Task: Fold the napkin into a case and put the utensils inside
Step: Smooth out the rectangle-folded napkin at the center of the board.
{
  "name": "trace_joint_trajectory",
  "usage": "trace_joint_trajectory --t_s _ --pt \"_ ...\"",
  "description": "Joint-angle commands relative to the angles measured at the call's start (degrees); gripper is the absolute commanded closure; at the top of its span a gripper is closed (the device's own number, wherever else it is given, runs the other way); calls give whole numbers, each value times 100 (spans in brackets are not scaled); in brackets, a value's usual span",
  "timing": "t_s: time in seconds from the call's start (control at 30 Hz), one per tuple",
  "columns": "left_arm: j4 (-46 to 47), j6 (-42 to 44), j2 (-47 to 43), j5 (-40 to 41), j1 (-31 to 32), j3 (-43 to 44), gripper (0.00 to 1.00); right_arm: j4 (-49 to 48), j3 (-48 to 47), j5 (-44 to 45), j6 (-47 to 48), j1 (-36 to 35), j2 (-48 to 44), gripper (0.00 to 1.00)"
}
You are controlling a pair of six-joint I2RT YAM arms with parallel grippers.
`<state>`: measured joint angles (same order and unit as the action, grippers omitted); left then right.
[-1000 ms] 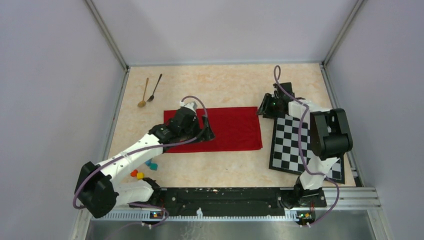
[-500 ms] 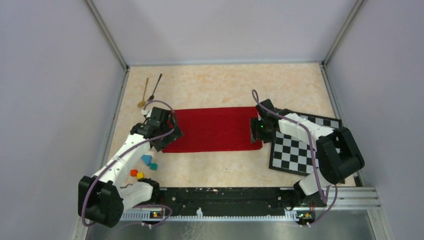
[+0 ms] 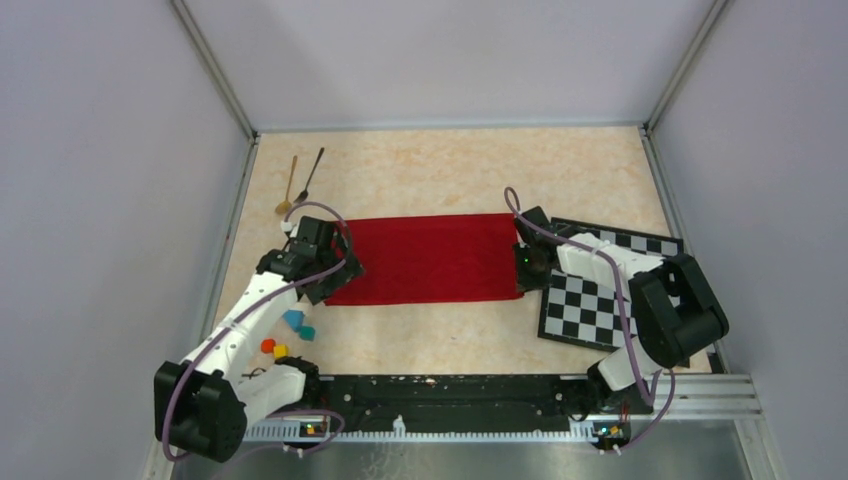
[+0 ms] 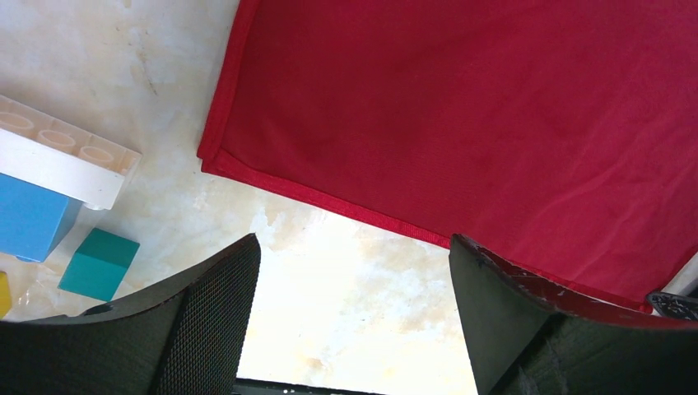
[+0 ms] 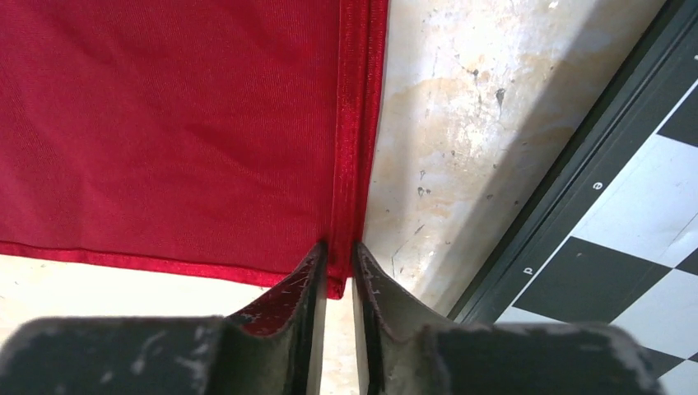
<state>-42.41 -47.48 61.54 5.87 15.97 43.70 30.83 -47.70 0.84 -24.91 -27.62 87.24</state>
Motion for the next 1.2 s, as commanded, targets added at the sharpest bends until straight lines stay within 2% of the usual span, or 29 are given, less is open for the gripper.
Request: trace_joint_trajectory --t_s 0.0,0.07,0.13,0.37,0.47,0.53,0.63,0.77,0.87,0.9,0.97,1.03,1.13,1.17 --pt "8 149 -139 90 -57 -28 11 -256 36 215 6 -7 78 88" --pt "15 154 -93 53 -69 -47 11 -309 42 308 1 -7 64 92" --pt "-6 130 -48 50 -80 -103 10 -282 13 348 -1 2 83 100" --pt "-287 -575 46 334 -222 -390 11 -280 70 351 -110 3 -17 100" --pt "-42 -936 -97 403 -275 -756 18 -266 42 351 -105 -1 -23 100" --pt "240 -972 -160 372 -329 -935 28 -252 22 391 -95 6 -19 100" --pt "401 -944 -98 342 -379 -895 38 -26 -97 623 -29 -6 -41 99" --pt "400 -657 18 309 -392 -565 37 431 -345 1390 16 -128 -296 73" --pt "552 -468 51 253 -405 -384 35 672 -611 1754 84 -280 -462 64" --pt "693 -403 84 176 -415 -356 35 684 -697 1710 95 -302 -483 62" --pt "944 -317 313 -59 -477 -292 36 400 -741 812 165 -295 -518 59" --pt "1212 -298 611 -400 -597 -286 39 12 -737 -53 81 -249 -410 63" --pt "1337 -365 1092 -534 -717 -308 45 -297 -652 -511 -72 -156 -87 86" --pt "1393 -392 1205 -536 -748 -377 46 -390 -558 -490 -95 -127 -26 90"
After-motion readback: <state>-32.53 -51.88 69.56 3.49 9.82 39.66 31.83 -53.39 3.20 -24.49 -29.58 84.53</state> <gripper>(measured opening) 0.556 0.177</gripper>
